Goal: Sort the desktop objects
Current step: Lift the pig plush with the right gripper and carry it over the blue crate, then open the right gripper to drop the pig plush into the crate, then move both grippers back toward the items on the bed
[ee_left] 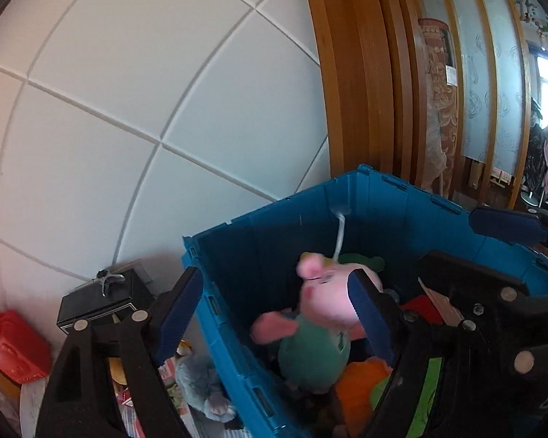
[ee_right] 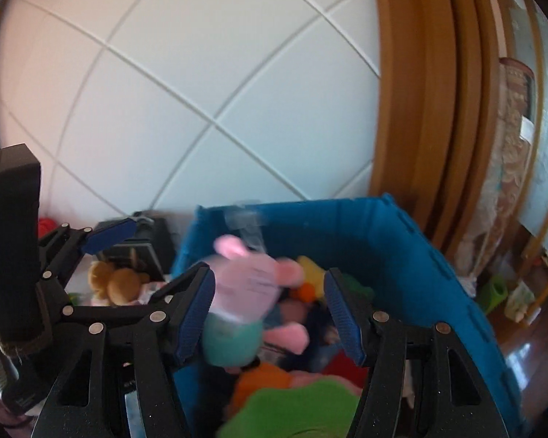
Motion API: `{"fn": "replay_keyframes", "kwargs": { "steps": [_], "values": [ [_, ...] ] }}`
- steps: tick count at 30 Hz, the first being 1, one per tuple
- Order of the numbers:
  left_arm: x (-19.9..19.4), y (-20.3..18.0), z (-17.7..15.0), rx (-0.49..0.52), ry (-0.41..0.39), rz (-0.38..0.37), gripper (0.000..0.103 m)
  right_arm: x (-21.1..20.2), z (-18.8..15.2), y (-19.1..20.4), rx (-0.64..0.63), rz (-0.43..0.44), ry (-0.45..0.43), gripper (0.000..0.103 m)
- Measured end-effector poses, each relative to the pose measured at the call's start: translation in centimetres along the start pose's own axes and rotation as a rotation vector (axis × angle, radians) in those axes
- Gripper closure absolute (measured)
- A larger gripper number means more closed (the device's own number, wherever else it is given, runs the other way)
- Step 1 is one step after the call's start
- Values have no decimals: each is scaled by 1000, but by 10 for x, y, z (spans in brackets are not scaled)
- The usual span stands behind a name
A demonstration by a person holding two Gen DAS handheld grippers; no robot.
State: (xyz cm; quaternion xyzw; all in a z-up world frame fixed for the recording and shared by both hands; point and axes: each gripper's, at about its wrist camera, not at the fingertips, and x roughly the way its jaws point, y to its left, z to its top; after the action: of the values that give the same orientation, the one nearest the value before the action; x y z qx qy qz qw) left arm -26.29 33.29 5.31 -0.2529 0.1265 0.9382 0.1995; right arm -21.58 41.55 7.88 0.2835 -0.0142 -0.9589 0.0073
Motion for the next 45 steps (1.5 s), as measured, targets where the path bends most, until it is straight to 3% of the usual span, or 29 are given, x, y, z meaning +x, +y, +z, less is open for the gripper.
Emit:
{"fn": "replay_keyframes", "kwargs": {
  "steps": [6,8,13,24,32,35,45],
  "values": [
    [27,-32,-2,-4,76,12,22,13,-21,-51,53,-28,46,34],
    [23,-27,-8,-12,83,6,22,14,-22,-59,56,-35,57,16],
    [7,-14,-13,-55,68,4,22,11,-27,-68,63,-28,44,0],
    [-67,20,-46,-141,-31,30,22,-32,-38,-34,23,-24,11,0],
    [-120,38,-91,-209,-68,30,22,-72,-62,-7,-20,2,-23,0],
    [-138,44,-113,-230,-89,67,22,-86,-77,3,-32,12,-40,0],
    [-181,108,-201,-279,-31,50,22,-118,-124,66,-14,-6,-64,0]
  ]
}}
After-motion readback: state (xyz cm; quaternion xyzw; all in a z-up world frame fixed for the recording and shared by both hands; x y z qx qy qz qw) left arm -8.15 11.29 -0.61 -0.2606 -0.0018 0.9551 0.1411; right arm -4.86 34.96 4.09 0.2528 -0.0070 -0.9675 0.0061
